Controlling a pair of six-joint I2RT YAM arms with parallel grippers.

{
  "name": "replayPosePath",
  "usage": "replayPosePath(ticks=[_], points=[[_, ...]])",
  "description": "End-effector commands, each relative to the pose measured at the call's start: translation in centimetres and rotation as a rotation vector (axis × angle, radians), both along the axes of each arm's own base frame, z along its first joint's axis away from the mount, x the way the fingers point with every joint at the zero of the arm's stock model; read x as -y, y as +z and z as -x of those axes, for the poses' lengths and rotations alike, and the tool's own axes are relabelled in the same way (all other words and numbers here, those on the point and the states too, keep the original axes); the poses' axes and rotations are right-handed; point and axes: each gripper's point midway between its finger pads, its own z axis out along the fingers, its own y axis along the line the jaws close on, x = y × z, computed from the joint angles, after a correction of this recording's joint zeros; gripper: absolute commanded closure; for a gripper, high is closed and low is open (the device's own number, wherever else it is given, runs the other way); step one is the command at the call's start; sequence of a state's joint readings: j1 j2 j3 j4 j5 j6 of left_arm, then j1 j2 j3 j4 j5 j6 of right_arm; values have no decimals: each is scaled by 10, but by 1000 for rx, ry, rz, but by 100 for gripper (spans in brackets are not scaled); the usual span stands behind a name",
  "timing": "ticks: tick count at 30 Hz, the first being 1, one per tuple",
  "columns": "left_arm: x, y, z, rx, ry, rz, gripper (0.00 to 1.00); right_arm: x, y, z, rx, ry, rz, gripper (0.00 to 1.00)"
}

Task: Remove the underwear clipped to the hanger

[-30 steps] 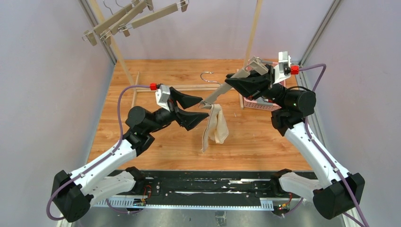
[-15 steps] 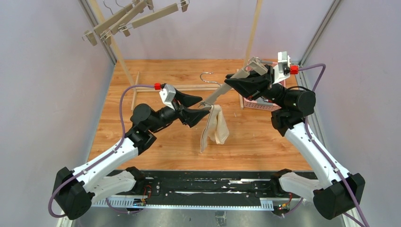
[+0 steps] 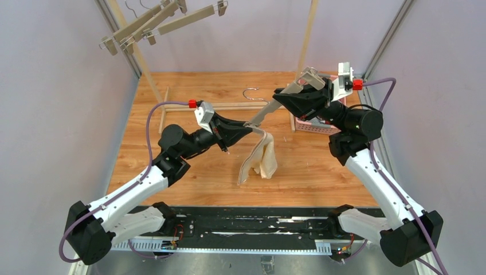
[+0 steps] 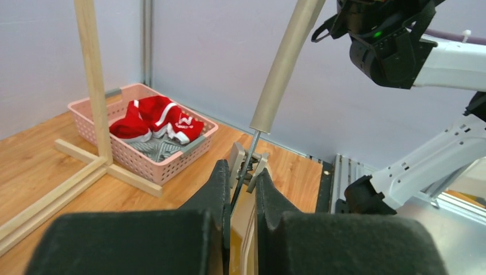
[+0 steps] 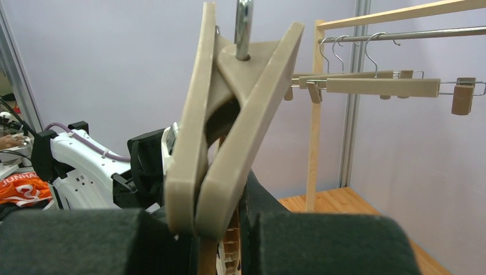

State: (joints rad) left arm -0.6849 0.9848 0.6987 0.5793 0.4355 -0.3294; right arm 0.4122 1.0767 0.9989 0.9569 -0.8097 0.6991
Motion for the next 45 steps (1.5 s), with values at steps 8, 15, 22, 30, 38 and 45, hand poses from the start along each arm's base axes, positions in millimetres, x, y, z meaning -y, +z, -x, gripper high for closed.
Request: replayPosePath(ticks=[8,15,22,30,38,45], points=[[-6,37,7,84,9,80,46,2,12,19,57,18,-12,99],[-6,63,12,134,-9,95,40,4,15,26,71,23,-12,99],[7,73,12,129,-78,90,46,4,18,30,81,29,-16,99],[19,64,12,92,-139,68,47,2,22,27,83,28,-23,99],[22,53,11,64,-146,56,58,1,24,21,82,23,-37,99],[31,52,12,53,-182,50,78,-1,22,18,77,26,-47,100]])
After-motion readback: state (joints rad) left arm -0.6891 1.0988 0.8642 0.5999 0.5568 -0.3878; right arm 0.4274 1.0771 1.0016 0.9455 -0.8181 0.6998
